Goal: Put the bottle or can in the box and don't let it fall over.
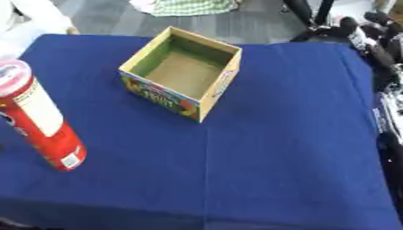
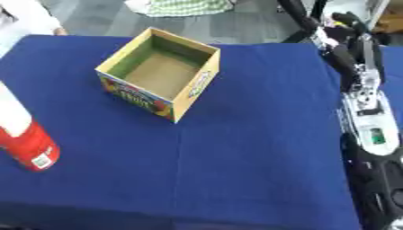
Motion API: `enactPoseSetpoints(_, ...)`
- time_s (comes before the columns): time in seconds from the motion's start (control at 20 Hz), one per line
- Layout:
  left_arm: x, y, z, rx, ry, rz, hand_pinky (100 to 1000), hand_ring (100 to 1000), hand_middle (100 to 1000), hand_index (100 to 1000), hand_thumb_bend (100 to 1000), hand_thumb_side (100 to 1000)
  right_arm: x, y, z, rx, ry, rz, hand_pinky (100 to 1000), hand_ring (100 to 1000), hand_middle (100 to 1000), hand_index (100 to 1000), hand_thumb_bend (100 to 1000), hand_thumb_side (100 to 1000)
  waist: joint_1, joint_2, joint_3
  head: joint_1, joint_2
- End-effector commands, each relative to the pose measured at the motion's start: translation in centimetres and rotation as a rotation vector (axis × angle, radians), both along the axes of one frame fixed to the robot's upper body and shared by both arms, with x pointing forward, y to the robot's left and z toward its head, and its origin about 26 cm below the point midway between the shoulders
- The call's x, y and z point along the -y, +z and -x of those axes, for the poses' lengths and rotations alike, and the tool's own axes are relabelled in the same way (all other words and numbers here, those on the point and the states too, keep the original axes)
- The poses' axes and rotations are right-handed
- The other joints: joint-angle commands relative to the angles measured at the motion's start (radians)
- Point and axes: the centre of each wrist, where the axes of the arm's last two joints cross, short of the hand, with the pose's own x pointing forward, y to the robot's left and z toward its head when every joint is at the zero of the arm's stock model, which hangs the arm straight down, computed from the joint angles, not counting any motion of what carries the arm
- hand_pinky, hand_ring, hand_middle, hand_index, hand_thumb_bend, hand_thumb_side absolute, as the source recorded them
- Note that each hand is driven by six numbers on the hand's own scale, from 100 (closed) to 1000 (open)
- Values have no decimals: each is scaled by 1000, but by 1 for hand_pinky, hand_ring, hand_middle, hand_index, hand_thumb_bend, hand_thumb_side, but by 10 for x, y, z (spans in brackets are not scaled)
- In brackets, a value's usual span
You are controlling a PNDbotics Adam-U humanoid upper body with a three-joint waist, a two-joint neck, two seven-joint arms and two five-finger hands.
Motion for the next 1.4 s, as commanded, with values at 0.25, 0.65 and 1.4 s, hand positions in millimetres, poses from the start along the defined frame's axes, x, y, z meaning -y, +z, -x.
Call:
enactPoseSetpoints(0.25, -4, 18, -6, 24, -10, -47, 1000, 1000, 835, 876, 705, 410, 1, 11, 0, 30, 9, 13, 730, 954, 1000, 787, 712, 435, 5, -10, -1, 18, 5)
enactPoseSetpoints(0.65, -1, 19, -13, 16, -14, -48, 1000, 1000, 839, 880, 705, 413, 0, 10, 0, 28, 12, 12, 730, 954, 1000, 788, 711, 434, 5, -10, -4, 12, 5)
enactPoseSetpoints(1.4, 7, 17, -28, -26, -53, -53, 1000, 1000, 851, 894, 729, 440, 0, 8, 0, 23, 16, 8, 730, 954, 1000, 788, 710, 434, 6, -10, -9, 15, 5)
